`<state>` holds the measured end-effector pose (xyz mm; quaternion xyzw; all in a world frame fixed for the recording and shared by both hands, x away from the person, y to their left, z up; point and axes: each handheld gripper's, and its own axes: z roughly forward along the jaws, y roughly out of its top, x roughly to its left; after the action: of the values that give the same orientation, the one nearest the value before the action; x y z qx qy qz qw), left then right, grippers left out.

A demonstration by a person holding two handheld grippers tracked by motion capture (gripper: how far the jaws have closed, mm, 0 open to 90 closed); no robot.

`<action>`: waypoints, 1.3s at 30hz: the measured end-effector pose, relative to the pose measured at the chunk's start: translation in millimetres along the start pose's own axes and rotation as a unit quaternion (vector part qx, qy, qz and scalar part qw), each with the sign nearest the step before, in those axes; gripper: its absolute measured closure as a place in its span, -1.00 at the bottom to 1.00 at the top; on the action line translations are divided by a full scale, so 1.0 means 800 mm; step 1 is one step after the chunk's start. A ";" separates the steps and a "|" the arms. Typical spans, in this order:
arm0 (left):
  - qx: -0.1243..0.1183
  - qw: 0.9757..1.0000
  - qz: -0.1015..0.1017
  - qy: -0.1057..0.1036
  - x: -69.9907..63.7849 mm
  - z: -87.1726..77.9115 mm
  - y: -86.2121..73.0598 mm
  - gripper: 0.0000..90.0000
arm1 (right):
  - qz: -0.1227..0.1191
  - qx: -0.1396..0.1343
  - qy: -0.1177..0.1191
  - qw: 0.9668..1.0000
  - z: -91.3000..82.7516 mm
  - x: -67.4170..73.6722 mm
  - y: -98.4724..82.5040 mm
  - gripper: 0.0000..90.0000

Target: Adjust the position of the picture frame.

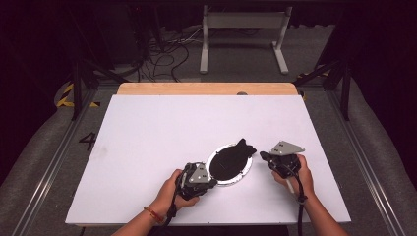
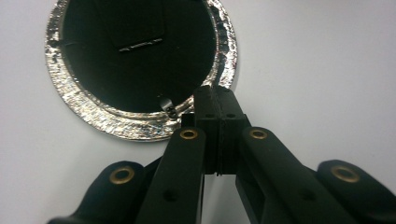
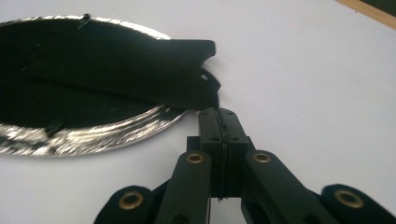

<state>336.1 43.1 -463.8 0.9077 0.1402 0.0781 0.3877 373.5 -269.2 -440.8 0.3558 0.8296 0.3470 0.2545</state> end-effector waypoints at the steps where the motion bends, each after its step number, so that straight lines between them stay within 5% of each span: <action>1: -0.001 1.000 -0.001 0.000 -0.001 0.001 0.000 1.00 | -0.002 0.002 -0.001 1.000 0.005 -0.003 0.001 1.00; 7: -0.005 1.000 0.000 0.005 -0.002 0.001 -0.001 1.00 | 0.032 0.011 0.002 0.999 0.041 -0.024 0.004 1.00; 11: -0.005 1.000 -0.005 0.007 -0.002 0.001 -0.001 1.00 | 0.029 0.018 0.014 0.999 0.052 -0.027 0.011 1.00; 19: -0.005 1.000 -0.005 0.008 0.001 0.001 -0.002 1.00 | 0.027 0.019 0.015 0.999 0.058 -0.033 0.014 1.00; 30: -0.002 1.000 -0.009 0.004 0.009 -0.001 -0.003 1.00 | 0.009 0.016 0.049 0.999 0.056 -0.038 0.012 1.00; 39: 0.002 0.999 -0.025 0.022 0.022 -0.010 -0.011 1.00 | 0.014 0.017 0.076 0.997 0.049 -0.037 0.008 1.00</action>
<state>348.8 59.8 -464.2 0.9028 0.1719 0.0881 0.3843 420.6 -273.1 -455.8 0.3438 0.8474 0.3625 0.1797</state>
